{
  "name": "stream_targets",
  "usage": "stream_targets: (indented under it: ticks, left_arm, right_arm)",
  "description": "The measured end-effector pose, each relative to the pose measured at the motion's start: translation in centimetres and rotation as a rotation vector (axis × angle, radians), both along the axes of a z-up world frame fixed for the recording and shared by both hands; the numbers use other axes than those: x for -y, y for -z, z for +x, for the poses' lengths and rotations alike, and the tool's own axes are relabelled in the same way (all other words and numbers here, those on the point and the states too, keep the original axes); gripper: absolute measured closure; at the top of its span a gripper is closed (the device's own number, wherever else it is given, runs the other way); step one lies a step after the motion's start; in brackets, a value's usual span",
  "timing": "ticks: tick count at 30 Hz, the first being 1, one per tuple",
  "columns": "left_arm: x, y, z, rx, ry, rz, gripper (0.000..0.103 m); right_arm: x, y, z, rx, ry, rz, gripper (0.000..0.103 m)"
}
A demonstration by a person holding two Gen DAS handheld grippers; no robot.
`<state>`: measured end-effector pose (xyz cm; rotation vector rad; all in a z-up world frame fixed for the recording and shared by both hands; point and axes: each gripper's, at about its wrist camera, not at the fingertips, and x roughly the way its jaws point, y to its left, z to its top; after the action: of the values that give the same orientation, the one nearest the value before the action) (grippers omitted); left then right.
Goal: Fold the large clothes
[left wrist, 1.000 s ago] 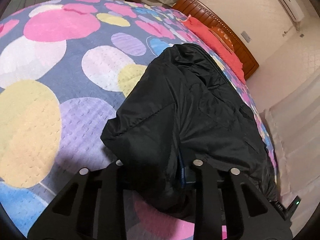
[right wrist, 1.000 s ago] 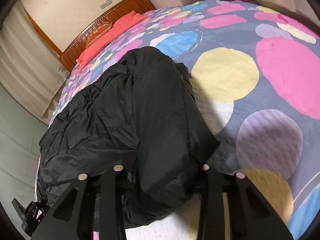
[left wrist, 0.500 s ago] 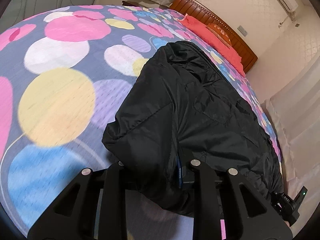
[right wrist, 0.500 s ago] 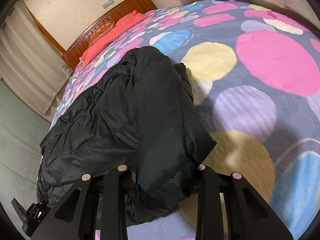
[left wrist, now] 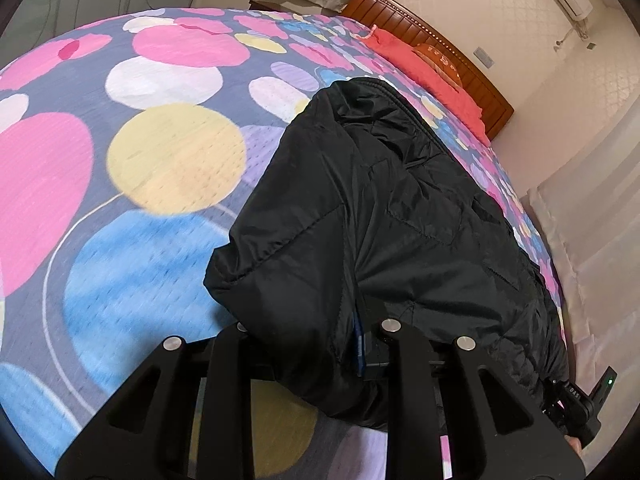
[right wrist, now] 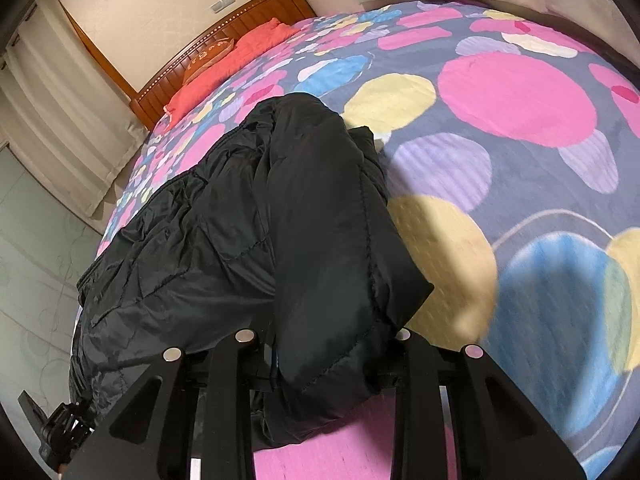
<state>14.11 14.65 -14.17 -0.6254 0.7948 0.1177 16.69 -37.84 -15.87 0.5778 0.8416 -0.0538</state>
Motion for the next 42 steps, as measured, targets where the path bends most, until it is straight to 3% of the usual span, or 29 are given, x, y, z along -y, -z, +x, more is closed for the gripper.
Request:
stream_targets:
  ticks: [9,26,32,34,37,42]
  left_arm:
    - [-0.5,0.1,-2.5,-0.005,0.001,-0.009,0.079]
    - [-0.7,-0.5,-3.5,-0.014,0.022,0.001,0.079]
    - [-1.3,-0.4,-3.4,-0.032,0.023,-0.005,0.067]
    - [-1.6,-0.3,-3.4,-0.041,0.015,-0.015,0.057]
    - [-2.1,-0.1,-3.7,-0.05,0.004,-0.016,0.047]
    - [-3.4,-0.3,-4.5,-0.044,-0.004,-0.026,0.04]
  right_arm:
    - [0.4,0.0,-2.1,-0.006,-0.014,0.009,0.074]
    - [1.3,0.5,-4.5,-0.017,-0.031,0.037,0.071]
    - [1.8,0.9,-4.9,-0.032,-0.009,0.058,0.057]
    - [1.9,1.0,-5.1,-0.033,-0.007,0.063,0.054]
    - [2.1,0.9,-5.6,-0.034,-0.01,0.065,0.053]
    - [2.0,0.2,-6.5,-0.044,-0.018,0.041,0.053]
